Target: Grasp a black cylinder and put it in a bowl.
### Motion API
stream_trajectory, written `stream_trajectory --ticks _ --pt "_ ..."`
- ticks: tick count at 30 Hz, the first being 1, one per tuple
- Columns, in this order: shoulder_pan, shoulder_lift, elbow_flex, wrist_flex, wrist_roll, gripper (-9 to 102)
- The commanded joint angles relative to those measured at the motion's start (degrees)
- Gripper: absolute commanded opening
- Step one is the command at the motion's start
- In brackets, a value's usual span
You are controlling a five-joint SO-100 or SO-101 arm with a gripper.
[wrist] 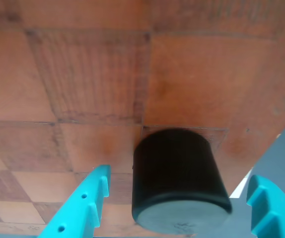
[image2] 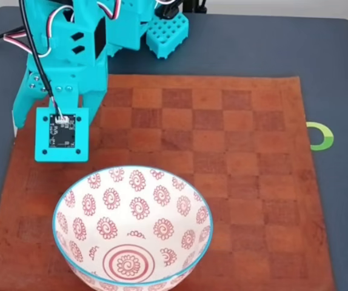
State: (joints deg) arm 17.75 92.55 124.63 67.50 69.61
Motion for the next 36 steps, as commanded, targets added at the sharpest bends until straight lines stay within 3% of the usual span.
stream_trajectory --ticks 1,5,13,27,36 --pt "0.44 0.35 -2.2 0.0 -0.26 34" --pt "0.35 0.35 -2.2 0.0 0.18 33" --pt "0.35 0.35 -2.02 0.0 0.53 20" --pt "0.44 0.35 -2.02 0.0 0.35 19" --pt "0.44 0.35 -2.02 0.0 0.26 13"
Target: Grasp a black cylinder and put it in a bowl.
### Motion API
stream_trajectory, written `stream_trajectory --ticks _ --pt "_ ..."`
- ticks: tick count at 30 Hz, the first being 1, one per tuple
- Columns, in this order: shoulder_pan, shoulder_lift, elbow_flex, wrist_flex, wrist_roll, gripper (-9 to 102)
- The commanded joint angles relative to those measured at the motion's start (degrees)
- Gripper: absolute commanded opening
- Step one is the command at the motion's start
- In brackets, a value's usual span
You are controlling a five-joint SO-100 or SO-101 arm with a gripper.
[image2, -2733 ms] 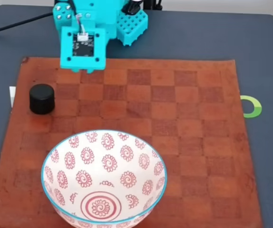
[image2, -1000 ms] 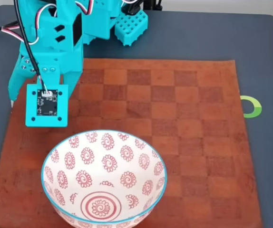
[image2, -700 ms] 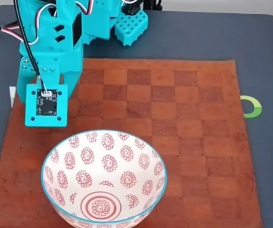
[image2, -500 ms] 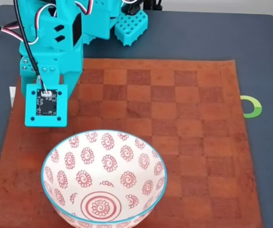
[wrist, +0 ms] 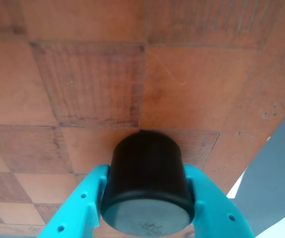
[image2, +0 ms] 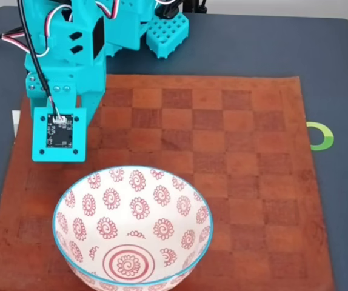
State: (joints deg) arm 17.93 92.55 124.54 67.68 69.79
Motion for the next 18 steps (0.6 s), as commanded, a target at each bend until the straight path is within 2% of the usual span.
stream_trajectory --ticks 1,13,18 --pt "0.26 0.35 -1.93 -0.18 0.09 13" --pt "-0.79 1.41 -4.66 1.23 0.26 12" --pt "-2.2 1.32 -10.81 7.03 0.35 12"
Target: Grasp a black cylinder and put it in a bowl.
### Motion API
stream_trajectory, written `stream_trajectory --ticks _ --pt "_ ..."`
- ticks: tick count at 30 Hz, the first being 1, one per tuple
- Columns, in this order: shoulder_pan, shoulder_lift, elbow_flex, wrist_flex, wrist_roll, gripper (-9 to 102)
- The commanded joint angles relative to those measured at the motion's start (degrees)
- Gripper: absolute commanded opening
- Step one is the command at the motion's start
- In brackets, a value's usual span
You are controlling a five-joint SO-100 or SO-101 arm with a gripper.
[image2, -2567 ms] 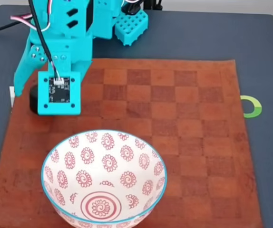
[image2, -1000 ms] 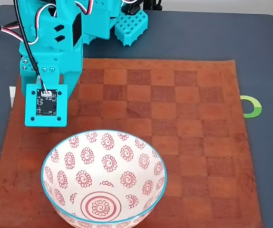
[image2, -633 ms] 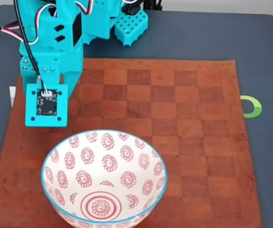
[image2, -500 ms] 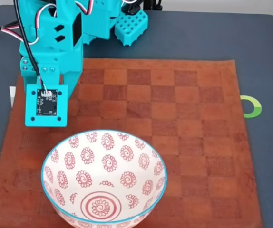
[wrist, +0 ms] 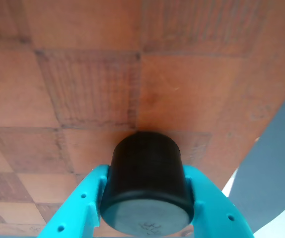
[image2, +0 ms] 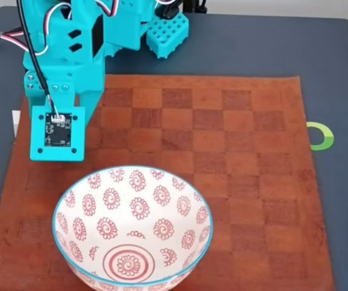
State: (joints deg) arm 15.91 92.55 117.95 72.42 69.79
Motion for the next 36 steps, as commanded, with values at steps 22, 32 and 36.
stream_trajectory --ticks 22,32,36 --pt "-4.92 1.14 -27.51 19.78 0.35 12" --pt "-10.55 0.26 -34.54 19.78 0.18 12" --pt "-13.01 0.26 -37.44 19.6 0.18 12"
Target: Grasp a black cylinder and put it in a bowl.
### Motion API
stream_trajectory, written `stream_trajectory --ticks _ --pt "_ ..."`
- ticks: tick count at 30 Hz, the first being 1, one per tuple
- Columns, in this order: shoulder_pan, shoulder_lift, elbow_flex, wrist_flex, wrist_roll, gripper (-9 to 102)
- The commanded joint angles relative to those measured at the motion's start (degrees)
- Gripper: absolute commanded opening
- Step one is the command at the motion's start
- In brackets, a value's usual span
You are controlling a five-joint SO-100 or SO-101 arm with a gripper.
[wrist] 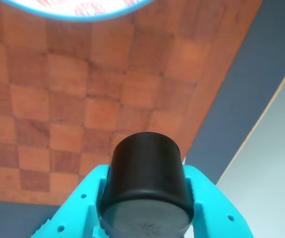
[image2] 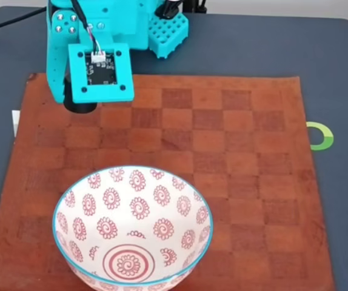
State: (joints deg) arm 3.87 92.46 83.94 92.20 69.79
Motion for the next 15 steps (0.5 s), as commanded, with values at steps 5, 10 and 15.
stream_trajectory --ticks 5,10,15 --pt "-3.52 0.26 -5.71 -1.05 0.26 12" --pt "-5.36 0.26 -5.89 -2.02 0.44 12" --pt "-7.29 0.26 -5.89 -6.33 0.44 12"
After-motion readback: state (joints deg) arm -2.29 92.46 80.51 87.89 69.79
